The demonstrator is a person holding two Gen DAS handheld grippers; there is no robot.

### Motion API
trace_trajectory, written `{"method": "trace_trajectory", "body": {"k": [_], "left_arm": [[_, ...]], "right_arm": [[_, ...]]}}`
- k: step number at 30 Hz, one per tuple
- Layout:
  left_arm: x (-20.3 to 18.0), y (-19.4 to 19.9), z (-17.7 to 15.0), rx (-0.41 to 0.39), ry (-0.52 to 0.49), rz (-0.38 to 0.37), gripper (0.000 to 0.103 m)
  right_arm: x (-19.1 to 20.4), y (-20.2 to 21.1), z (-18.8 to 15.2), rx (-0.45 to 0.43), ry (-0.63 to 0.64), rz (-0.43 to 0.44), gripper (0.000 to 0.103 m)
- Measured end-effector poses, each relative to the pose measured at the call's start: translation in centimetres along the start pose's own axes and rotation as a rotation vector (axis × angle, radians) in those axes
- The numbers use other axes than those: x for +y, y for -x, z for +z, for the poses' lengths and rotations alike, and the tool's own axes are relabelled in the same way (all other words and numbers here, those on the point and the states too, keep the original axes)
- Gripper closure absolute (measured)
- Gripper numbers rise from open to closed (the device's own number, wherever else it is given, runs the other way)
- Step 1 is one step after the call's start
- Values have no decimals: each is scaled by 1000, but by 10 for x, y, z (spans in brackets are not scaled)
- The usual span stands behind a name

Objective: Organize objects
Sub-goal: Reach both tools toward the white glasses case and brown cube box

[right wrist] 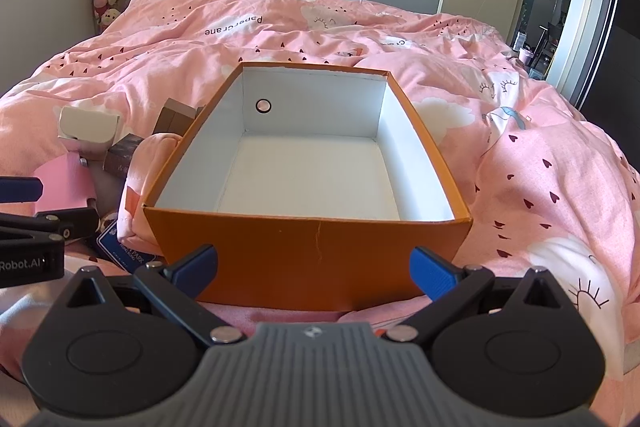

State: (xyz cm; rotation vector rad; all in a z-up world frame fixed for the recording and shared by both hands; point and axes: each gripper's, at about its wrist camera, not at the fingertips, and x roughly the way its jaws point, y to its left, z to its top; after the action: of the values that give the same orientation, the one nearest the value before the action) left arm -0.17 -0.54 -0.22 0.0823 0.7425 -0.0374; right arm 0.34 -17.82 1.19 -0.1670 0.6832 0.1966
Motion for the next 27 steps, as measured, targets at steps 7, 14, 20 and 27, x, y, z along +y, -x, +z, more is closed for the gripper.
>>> {"method": "trace_trajectory", "body": {"k": [7,14,20,27], "left_arm": [[6,3,3,-21,-10,-2,20],[23,2,14,-17,5,-24,28],[44,-9,26,13,-34,-43,44],[49,-28,27,-14,-301,13,36]], "right_arm": [[2,4,6,-26,23,31,1],[15,4,28,-71,115,100,13],[38,-14,58,-34,216,212,39],[76,-40,81,30,361,339,48]]}}
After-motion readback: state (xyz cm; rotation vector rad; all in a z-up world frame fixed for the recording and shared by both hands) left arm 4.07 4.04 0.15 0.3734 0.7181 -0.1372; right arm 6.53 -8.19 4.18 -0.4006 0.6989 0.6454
